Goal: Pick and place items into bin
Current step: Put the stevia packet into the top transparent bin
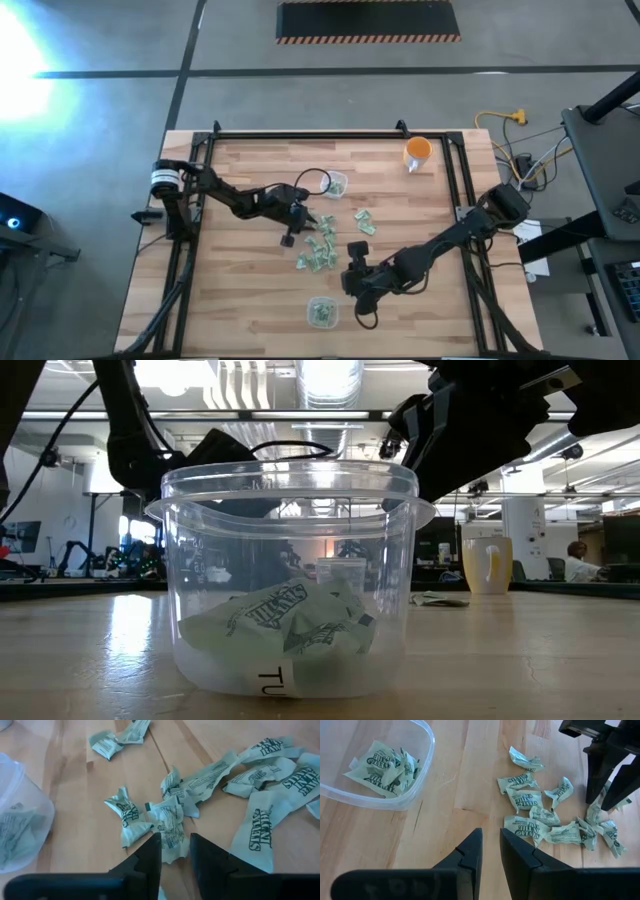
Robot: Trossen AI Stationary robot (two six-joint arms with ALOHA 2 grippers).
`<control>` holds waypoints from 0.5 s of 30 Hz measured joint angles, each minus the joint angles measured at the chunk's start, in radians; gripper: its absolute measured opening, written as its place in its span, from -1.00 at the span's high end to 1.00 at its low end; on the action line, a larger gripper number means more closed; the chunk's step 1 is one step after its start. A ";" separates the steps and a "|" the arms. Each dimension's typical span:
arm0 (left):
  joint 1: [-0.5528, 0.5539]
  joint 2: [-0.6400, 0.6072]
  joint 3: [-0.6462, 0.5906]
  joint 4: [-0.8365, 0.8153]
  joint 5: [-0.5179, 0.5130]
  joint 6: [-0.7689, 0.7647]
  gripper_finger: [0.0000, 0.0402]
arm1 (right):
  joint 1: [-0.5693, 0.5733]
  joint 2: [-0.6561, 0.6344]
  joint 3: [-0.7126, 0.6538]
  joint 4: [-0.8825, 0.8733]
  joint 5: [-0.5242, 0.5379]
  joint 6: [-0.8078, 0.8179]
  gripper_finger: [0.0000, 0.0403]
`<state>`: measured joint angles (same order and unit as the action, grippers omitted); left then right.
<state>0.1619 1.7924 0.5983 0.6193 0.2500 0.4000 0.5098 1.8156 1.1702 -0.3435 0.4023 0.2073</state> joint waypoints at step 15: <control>0.000 -0.003 -0.001 -0.008 -0.024 0.000 0.99 | 0.000 0.000 -0.002 0.005 0.000 0.002 0.72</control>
<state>0.1619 1.7897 0.5976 0.6109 0.2264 0.4000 0.5098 1.8156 1.1687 -0.3386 0.4023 0.2092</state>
